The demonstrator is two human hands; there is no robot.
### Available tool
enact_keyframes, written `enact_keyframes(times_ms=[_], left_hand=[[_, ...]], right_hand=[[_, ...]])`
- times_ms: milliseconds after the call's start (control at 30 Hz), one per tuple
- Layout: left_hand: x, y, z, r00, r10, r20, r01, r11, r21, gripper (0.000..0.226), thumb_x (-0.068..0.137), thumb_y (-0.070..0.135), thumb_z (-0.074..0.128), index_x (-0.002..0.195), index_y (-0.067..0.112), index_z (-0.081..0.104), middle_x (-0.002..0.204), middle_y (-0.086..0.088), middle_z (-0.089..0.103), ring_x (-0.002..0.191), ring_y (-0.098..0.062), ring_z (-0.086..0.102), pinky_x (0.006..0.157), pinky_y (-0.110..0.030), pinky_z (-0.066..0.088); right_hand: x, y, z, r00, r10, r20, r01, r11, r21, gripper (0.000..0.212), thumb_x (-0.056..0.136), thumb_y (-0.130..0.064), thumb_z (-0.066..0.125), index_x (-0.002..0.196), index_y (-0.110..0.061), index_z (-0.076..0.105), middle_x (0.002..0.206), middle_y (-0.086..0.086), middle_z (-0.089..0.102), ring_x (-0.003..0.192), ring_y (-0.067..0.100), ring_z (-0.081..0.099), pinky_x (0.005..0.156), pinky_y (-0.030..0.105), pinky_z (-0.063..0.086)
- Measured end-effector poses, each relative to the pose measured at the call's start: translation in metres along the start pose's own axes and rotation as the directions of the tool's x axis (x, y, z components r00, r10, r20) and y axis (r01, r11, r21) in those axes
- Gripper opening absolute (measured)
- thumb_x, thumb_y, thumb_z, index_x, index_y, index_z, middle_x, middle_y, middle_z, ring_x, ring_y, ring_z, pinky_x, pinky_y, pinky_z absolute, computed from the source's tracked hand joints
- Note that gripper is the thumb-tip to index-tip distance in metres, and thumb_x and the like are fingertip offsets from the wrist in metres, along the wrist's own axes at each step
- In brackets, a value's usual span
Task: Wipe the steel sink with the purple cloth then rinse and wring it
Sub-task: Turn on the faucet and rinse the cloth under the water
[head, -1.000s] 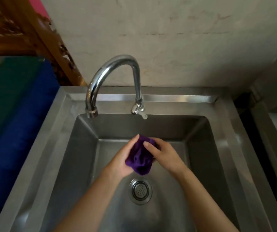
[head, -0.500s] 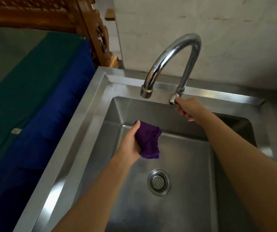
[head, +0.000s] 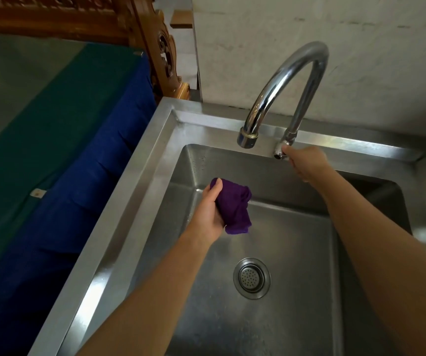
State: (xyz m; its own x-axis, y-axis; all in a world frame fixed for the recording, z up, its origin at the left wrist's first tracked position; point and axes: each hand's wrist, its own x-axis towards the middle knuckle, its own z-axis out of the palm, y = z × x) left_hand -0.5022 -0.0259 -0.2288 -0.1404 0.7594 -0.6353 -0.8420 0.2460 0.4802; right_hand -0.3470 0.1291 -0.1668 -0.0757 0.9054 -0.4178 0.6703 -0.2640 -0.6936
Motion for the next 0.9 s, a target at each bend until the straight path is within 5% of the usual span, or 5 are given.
enact_keyframes(times_ms=[200, 333, 600, 733, 900], left_hand=[[0.004, -0.003, 0.004, 1.0, -0.01, 0.024, 0.009, 1.0, 0.011, 0.047, 0.085, 0.035, 0.064, 0.126, 0.021, 0.046, 0.132, -0.012, 0.056, 0.115, -0.031, 0.058, 0.087, -0.046, 0.052], [0.006, -0.004, 0.007, 0.999, -0.007, 0.041, 0.006, 1.0, 0.029, 0.052, 0.086, 0.036, 0.062, 0.132, 0.019, 0.045, 0.132, -0.012, 0.057, 0.116, -0.031, 0.058, 0.091, -0.047, 0.05], [0.012, -0.006, 0.012, 1.0, -0.017, 0.016, 0.016, 0.997, 0.073, 0.06, 0.081, 0.038, 0.067, 0.133, 0.017, 0.047, 0.132, -0.011, 0.057, 0.115, -0.029, 0.06, 0.088, -0.045, 0.052], [0.016, -0.011, 0.012, 1.0, -0.025, 0.013, 0.023, 0.993, 0.112, 0.064, 0.074, 0.042, 0.071, 0.13, 0.016, 0.052, 0.13, -0.011, 0.059, 0.115, -0.028, 0.06, 0.097, -0.048, 0.048], [0.018, -0.016, 0.011, 1.0, 0.019, 0.015, -0.021, 0.993, 0.12, 0.045, 0.085, 0.037, 0.064, 0.122, 0.013, 0.054, 0.111, -0.008, 0.064, 0.101, -0.023, 0.063, 0.083, -0.039, 0.054]], right_hand=[[0.002, -0.004, 0.002, 0.999, -0.005, -0.036, 0.003, 0.999, -0.049, 0.039, 0.085, -0.045, 0.056, 0.064, -0.013, 0.051, 0.073, 0.008, 0.054, 0.063, 0.02, 0.05, 0.068, 0.034, 0.045], [0.002, -0.007, 0.003, 0.998, -0.015, -0.062, 0.011, 0.998, -0.062, 0.035, 0.085, -0.042, 0.056, 0.066, -0.013, 0.05, 0.079, 0.01, 0.056, 0.073, 0.023, 0.053, 0.069, 0.035, 0.045], [0.002, -0.003, 0.005, 0.999, -0.017, -0.033, 0.016, 1.0, -0.019, 0.036, 0.087, -0.041, 0.055, 0.064, -0.014, 0.048, 0.065, 0.003, 0.05, 0.055, 0.014, 0.043, 0.059, 0.03, 0.04], [-0.013, -0.008, -0.007, 0.995, 0.043, 0.086, -0.043, 0.999, 0.002, 0.051, 0.089, -0.056, 0.045, 0.075, -0.008, 0.059, 0.064, 0.004, 0.059, 0.054, 0.015, 0.052, 0.051, 0.025, 0.043], [-0.059, 0.033, 0.007, 0.983, 0.065, -0.17, -0.045, 0.992, 0.121, 0.066, 0.093, -0.06, 0.02, 0.087, -0.009, 0.061, 0.101, 0.015, 0.067, 0.096, 0.029, 0.062, 0.092, 0.045, 0.047]])
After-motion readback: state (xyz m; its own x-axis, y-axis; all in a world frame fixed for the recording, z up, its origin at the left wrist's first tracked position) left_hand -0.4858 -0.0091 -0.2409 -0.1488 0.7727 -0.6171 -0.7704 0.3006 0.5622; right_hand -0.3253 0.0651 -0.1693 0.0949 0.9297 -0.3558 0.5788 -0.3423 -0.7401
